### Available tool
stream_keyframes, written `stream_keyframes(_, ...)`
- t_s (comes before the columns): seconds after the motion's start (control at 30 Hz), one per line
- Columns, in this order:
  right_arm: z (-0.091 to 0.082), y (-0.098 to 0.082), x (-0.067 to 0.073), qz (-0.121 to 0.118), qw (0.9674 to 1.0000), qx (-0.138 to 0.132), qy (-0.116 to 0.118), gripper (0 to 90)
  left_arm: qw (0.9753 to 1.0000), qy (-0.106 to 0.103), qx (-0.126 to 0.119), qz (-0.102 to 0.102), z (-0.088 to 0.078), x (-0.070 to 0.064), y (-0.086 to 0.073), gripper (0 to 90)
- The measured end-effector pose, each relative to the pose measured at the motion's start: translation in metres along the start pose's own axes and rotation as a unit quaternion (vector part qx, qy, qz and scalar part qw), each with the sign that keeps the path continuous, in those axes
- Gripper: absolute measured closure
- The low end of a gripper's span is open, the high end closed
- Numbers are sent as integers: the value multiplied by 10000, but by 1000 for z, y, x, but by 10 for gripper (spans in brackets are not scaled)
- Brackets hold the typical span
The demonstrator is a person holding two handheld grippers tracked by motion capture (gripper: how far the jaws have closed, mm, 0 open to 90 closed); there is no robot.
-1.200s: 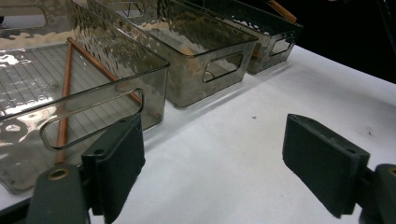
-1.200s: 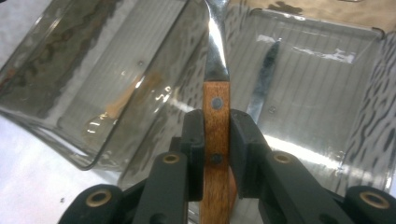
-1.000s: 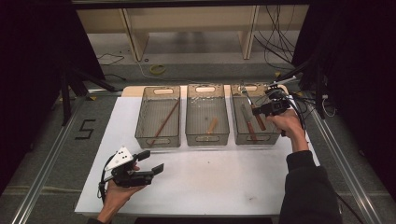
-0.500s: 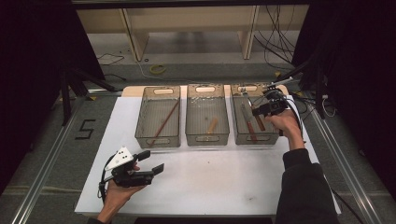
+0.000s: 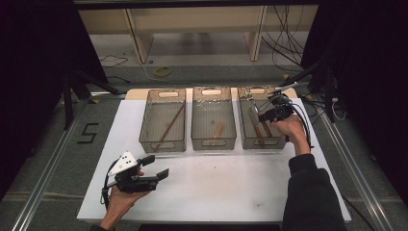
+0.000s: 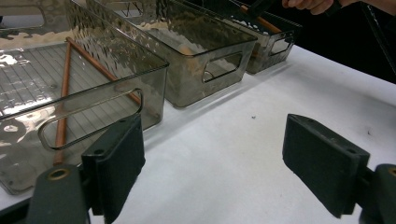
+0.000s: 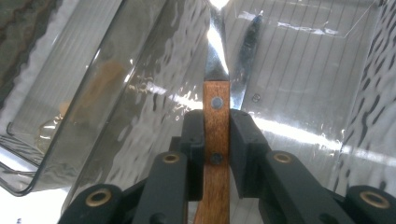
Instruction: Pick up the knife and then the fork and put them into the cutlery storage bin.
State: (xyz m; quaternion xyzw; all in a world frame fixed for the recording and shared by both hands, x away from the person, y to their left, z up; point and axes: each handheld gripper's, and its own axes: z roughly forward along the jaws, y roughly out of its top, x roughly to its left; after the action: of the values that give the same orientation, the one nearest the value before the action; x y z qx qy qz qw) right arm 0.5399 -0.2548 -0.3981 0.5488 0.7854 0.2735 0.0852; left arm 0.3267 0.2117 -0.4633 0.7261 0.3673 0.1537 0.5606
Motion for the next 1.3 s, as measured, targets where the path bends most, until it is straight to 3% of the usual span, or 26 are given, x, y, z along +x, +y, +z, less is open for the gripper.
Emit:
stream_keyframes(0.6, 12, -3, 0, 25, 9997, 244, -13, 766, 10000, 1, 0, 6, 0, 0, 0, 202)
stream_keyframes(0.67, 13, -3, 1, 31, 9997, 236, -97, 748, 10000, 0, -3, 1, 0, 0, 0, 202)
stream_keyframes(0.73, 12, -2, 1, 104, 9997, 227, 7, 707, 10000, 0, -4, 1, 0, 0, 0, 201)
stream_keyframes(1.13, -1, -3, 8, -98, 9997, 1, 226, 614, 10000, 3, 6, -2, 0, 0, 0, 201)
stream_keyframes(1.3, -9, -6, 13, -185, 9988, -238, 394, 553, 10000, -2, 12, -2, 0, 0, 0, 201)
